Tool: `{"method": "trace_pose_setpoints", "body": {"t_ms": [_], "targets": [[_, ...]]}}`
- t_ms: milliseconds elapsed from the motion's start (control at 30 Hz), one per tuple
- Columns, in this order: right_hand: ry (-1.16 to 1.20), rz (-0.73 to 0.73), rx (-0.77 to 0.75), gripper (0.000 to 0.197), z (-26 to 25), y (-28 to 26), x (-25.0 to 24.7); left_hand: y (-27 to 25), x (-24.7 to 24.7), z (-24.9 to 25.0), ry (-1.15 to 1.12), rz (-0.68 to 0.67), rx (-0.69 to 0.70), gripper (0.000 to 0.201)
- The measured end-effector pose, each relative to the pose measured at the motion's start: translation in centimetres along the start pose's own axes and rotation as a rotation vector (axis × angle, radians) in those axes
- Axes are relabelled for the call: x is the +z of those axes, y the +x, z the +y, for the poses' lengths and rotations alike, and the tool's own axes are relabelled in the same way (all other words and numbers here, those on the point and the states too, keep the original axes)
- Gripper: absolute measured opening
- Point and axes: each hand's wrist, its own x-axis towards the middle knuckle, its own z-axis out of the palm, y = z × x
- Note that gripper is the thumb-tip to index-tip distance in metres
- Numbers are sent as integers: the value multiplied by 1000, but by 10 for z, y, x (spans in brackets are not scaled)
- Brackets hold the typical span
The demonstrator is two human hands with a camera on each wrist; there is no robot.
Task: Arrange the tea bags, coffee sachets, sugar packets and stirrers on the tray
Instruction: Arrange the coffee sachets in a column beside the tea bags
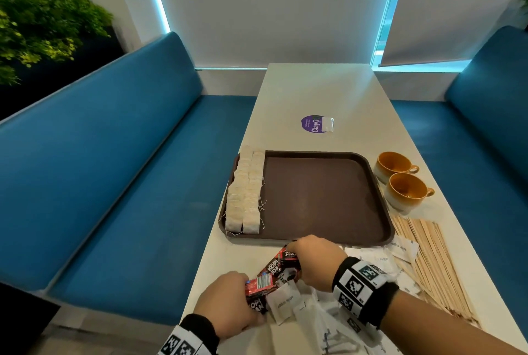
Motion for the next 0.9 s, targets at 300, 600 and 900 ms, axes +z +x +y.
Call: {"method": "trace_pose_setpoints", "body": {"t_ms": [300, 600, 900], "targets": [[-2, 56, -51, 19, -4, 4, -3, -3, -16, -12, -20, 121, 75, 22], [468, 286, -99, 26, 9, -18, -22, 12, -20, -9, -258, 199, 120, 40], [1057, 372, 74, 4, 24, -51, -31, 42, 0, 13, -107, 225, 134, 20]]}}
